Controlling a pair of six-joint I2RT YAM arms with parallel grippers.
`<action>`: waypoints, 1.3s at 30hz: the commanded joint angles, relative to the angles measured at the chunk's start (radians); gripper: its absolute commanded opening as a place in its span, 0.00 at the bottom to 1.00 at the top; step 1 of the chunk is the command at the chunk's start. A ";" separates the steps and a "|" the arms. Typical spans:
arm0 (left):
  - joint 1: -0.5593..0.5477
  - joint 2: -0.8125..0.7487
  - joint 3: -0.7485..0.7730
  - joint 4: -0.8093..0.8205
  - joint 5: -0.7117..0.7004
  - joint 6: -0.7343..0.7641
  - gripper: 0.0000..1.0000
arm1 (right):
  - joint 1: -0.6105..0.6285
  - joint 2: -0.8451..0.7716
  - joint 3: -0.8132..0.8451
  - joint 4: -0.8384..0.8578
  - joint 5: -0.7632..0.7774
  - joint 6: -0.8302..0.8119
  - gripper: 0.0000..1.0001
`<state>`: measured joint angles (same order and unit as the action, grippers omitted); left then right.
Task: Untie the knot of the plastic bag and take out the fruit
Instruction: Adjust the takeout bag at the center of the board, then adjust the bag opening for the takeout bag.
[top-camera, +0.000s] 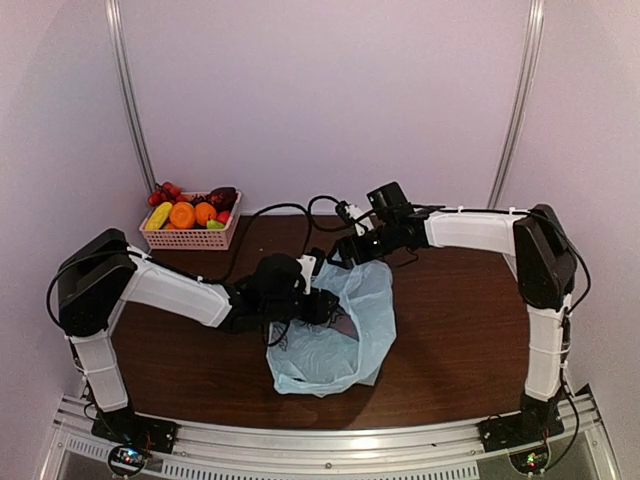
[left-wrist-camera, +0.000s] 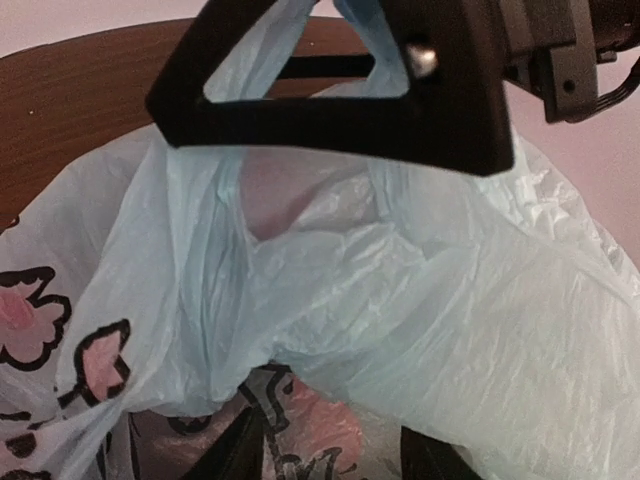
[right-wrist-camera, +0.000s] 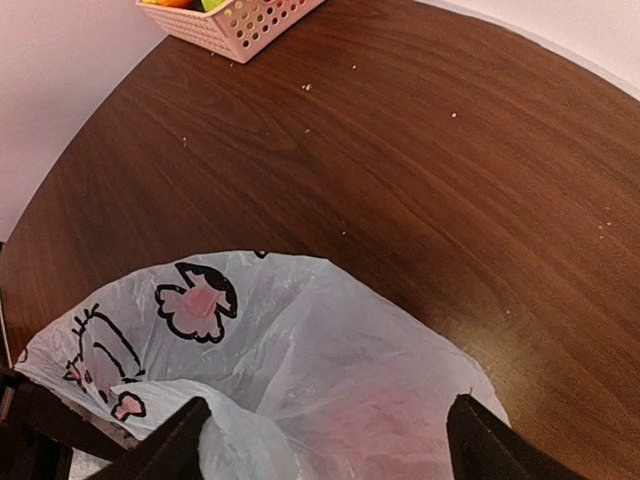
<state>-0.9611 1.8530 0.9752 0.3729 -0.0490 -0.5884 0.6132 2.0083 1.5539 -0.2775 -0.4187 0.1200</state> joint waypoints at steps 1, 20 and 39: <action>0.018 0.026 0.000 0.031 0.004 -0.005 0.47 | -0.015 0.081 0.039 -0.015 -0.137 -0.023 0.76; -0.014 -0.064 -0.115 0.134 0.019 0.045 0.63 | -0.012 -0.008 -0.288 0.289 -0.309 0.360 0.00; -0.108 -0.473 -0.291 -0.136 -0.088 0.010 0.71 | 0.105 -0.446 -0.295 -0.121 0.196 -0.079 0.99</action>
<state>-1.0687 1.4193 0.6964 0.3511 -0.1059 -0.5762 0.6350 1.6009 1.1847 -0.1802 -0.4133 0.2569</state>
